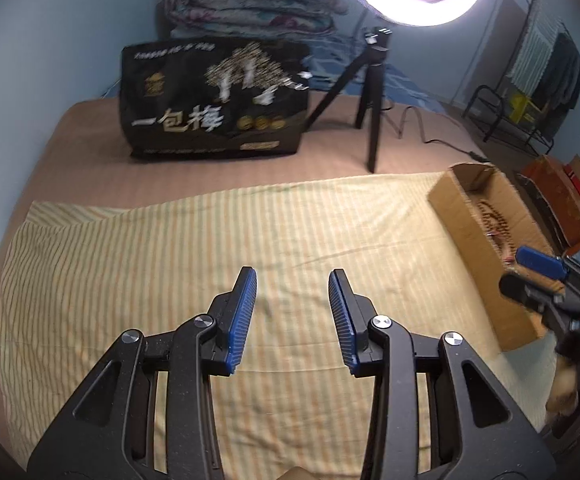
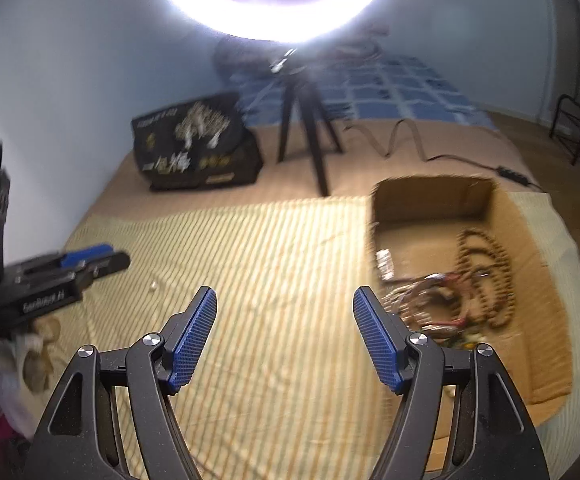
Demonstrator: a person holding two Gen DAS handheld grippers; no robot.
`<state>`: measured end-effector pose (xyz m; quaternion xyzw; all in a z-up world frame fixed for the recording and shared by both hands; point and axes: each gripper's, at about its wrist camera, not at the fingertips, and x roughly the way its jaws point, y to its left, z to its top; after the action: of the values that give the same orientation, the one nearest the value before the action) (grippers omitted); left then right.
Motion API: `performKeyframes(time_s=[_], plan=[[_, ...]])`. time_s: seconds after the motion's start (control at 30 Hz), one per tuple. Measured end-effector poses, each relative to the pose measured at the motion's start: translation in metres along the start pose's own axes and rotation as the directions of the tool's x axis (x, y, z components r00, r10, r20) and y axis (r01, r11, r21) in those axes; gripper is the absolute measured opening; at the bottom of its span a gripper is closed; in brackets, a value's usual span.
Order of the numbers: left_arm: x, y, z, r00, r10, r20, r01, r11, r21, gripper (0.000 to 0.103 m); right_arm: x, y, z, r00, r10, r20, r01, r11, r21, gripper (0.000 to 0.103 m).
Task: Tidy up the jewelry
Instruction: 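Move both open tools back over the sheet toward the two pearl earrings, then grasp one pearl earring with the left tool while the right tool grasps the other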
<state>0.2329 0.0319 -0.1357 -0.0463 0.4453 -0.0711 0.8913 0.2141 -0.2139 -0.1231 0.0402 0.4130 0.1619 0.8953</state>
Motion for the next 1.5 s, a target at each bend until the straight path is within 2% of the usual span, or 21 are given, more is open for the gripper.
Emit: performKeyframes(time_s=[0.27, 0.57, 0.6, 0.67, 0.73, 0.83, 0.93, 1.03, 1.1, 1.2, 1.3, 1.4, 1.5], plan=[[0.028, 0.037, -0.011, 0.997, 0.048, -0.06, -0.05, 0.998, -0.035, 0.038, 0.038, 0.04, -0.016, 0.994, 0.015, -0.104, -0.027, 0.992, -0.121, 0.07], [0.047, 0.042, -0.018, 0.997, 0.021, -0.074, -0.024, 0.999, -0.032, 0.037, 0.066, 0.072, -0.032, 0.987, 0.057, -0.15, -0.091, 0.97, -0.227, 0.07], [0.049, 0.041, -0.019, 0.997, 0.019, -0.075, -0.021, 0.999, -0.024, 0.037, 0.07, 0.076, -0.035, 0.986, 0.06, -0.156, -0.097, 0.965, -0.245, 0.068], [0.052, 0.038, -0.02, 0.997, 0.015, -0.08, -0.016, 1.0, -0.011, 0.032, 0.076, 0.081, -0.039, 0.984, 0.06, -0.168, -0.104, 0.958, -0.267, 0.054], [0.057, 0.037, -0.022, 0.996, 0.018, -0.089, -0.018, 1.0, 0.0, 0.029, 0.084, 0.086, -0.043, 0.98, 0.063, -0.189, -0.115, 0.953, -0.281, 0.047], [0.063, 0.036, -0.024, 0.995, 0.02, -0.099, -0.02, 1.0, 0.004, 0.029, 0.09, 0.089, -0.045, 0.978, 0.061, -0.199, -0.117, 0.952, -0.283, 0.045], [0.068, 0.034, -0.025, 0.994, 0.021, -0.107, -0.02, 1.0, 0.018, 0.029, 0.095, 0.091, -0.046, 0.976, 0.06, -0.211, -0.121, 0.949, -0.29, 0.036], [0.071, 0.032, -0.026, 0.994, 0.026, -0.107, -0.024, 0.999, 0.026, 0.028, 0.097, 0.092, -0.044, 0.975, 0.062, -0.212, -0.123, 0.95, -0.287, 0.036], [0.073, 0.031, -0.026, 0.994, 0.032, -0.105, -0.029, 0.999, 0.029, 0.023, 0.096, 0.091, -0.042, 0.975, 0.067, -0.211, -0.126, 0.952, -0.28, 0.035], [0.074, 0.031, -0.026, 0.994, 0.033, -0.108, -0.03, 0.999, 0.031, 0.022, 0.099, 0.091, -0.042, 0.975, 0.071, -0.21, -0.129, 0.952, -0.276, 0.03], [0.076, 0.029, -0.028, 0.993, 0.044, -0.105, -0.039, 0.998, 0.046, 0.013, 0.102, 0.092, -0.045, 0.975, 0.072, -0.21, -0.131, 0.95, -0.284, 0.028], [0.077, 0.027, -0.028, 0.994, 0.053, -0.1, -0.047, 0.997, 0.061, 0.01, 0.107, 0.096, -0.048, 0.975, 0.069, -0.212, -0.132, 0.945, -0.3, 0.024], [0.077, 0.028, -0.028, 0.994, 0.053, -0.099, -0.047, 0.997, 0.058, 0.009, 0.108, 0.098, -0.05, 0.974, 0.078, -0.213, -0.142, 0.942, -0.305, 0.012]])
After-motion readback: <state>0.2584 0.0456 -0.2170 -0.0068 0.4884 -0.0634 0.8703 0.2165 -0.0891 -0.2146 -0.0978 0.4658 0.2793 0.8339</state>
